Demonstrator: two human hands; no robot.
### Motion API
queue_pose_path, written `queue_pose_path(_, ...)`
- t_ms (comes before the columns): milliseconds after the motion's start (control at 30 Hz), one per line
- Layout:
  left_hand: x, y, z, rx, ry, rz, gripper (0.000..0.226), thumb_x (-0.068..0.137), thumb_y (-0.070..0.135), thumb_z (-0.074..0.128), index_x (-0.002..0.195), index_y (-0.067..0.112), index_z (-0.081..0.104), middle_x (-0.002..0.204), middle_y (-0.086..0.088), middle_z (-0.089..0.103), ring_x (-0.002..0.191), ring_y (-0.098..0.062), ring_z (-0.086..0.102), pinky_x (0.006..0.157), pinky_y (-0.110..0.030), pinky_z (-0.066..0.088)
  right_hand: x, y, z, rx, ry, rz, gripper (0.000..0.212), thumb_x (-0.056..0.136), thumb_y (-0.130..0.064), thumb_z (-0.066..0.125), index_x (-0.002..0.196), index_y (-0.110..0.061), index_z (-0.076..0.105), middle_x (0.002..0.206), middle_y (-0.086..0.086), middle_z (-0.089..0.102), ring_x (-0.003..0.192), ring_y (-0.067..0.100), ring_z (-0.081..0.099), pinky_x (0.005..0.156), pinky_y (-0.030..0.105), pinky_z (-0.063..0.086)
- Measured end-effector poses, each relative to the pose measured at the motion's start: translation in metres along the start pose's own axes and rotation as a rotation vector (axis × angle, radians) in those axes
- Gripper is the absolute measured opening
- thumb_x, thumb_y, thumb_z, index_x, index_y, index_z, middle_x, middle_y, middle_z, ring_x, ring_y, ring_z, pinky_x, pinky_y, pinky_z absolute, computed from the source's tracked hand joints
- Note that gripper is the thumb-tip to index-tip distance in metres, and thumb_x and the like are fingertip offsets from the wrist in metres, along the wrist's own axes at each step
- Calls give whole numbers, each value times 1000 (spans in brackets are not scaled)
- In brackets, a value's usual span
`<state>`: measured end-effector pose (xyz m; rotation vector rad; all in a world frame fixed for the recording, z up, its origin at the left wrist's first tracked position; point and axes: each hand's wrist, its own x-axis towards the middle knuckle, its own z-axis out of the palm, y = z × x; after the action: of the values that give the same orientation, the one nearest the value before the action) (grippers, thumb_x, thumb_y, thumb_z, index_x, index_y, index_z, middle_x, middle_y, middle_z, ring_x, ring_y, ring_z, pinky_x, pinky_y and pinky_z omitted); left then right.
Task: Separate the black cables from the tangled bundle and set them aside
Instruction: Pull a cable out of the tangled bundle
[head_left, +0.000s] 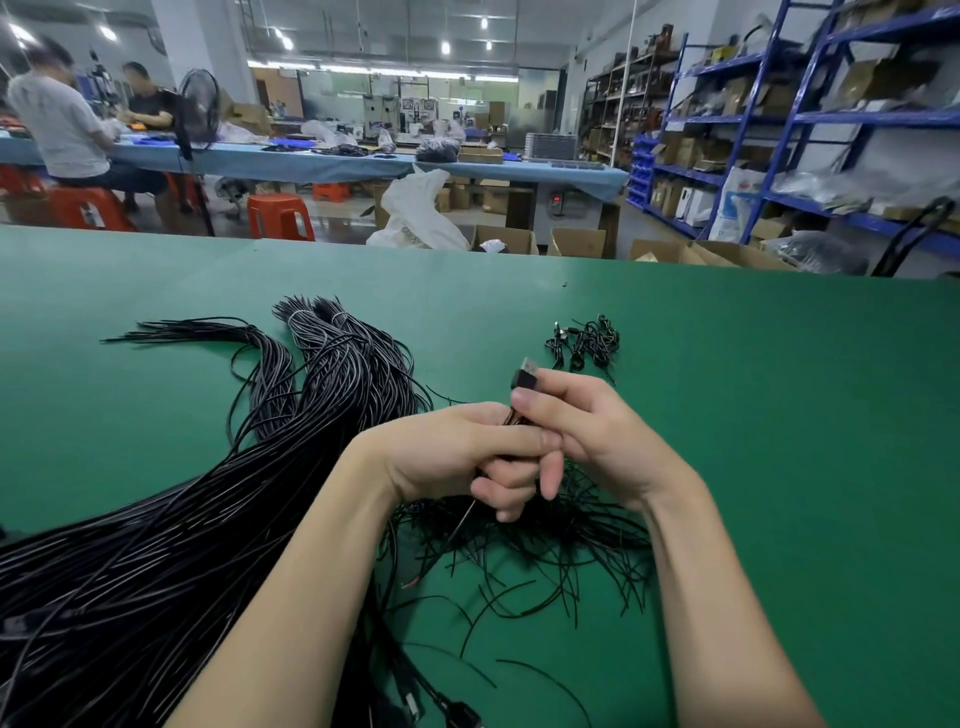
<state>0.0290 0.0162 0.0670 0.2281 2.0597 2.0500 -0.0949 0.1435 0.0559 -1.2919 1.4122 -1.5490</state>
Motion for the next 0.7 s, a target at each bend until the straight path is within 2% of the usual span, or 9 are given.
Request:
queue_pose_path(100, 2, -1, 1, -33, -9, -6, 34, 103, 20, 41, 78, 9, 60, 49, 13, 26, 40, -6, 32, 59, -24, 46, -5, 2, -3, 145, -67, 100, 26, 94, -24, 60, 103, 0, 59, 82, 7, 68, 73, 23, 65, 72, 27, 55)
queue_pose_path(167, 3, -3, 2, -54, -7, -6, 36, 103, 19, 40, 74, 13, 60, 49, 13, 25, 40, -6, 32, 59, -25, 46, -7, 3, -3, 214, -67, 116, 19, 93, -22, 59, 96, -3, 58, 80, 9, 64, 73, 27, 59, 70, 29, 55)
queue_pose_path(233, 5, -3, 3, -59, 18, -4, 36, 103, 18, 39, 73, 13, 59, 51, 10, 22, 41, -7, 33, 60, -26, 46, -7, 4, -2, 255, -48, 114, 12, 93, -19, 58, 88, -8, 57, 75, 4, 62, 68, 22, 59, 65, 29, 55)
queue_pose_path(367, 12, -4, 6, 0, 181, 15, 36, 105, 12, 40, 72, 8, 53, 51, 5, 22, 41, -10, 33, 61, -28, 48, -1, 9, -2, 298, 53, 116, 16, 95, -17, 66, 89, -5, 58, 74, 13, 62, 70, 30, 62, 58, 39, 60)
queue_pose_path(467, 18, -5, 8, 86, 307, 26, 36, 104, 8, 40, 70, 7, 51, 48, 3, 27, 42, -12, 33, 61, -29, 49, 3, 13, -1, 253, 161, 108, 24, 87, -24, 68, 91, -3, 57, 70, 17, 58, 61, 30, 59, 52, 38, 57)
queue_pose_path(567, 22, -7, 7, 181, 426, 52, 33, 103, 10, 42, 72, 4, 52, 47, 1, 29, 44, -13, 34, 63, -29, 51, 6, 15, 0, 229, 267, 72, 27, 84, -29, 69, 92, -5, 60, 65, 13, 51, 59, 28, 51, 49, 35, 54)
queue_pose_path(667, 27, -11, 4, 336, 515, 69, 30, 104, 17, 46, 79, 4, 56, 52, 7, 35, 47, -12, 38, 65, -32, 50, 7, 9, 2, 42, 278, 11, 26, 83, -39, 78, 90, -17, 68, 74, -1, 63, 62, 15, 57, 64, 29, 53)
queue_pose_path(700, 28, -11, 3, 409, 527, 83, 25, 102, 20, 47, 84, 10, 61, 54, 9, 41, 49, -12, 41, 64, -32, 48, 9, 7, 5, -37, 267, 5, 30, 78, -46, 83, 90, -22, 70, 82, -1, 65, 67, 12, 60, 67, 27, 54)
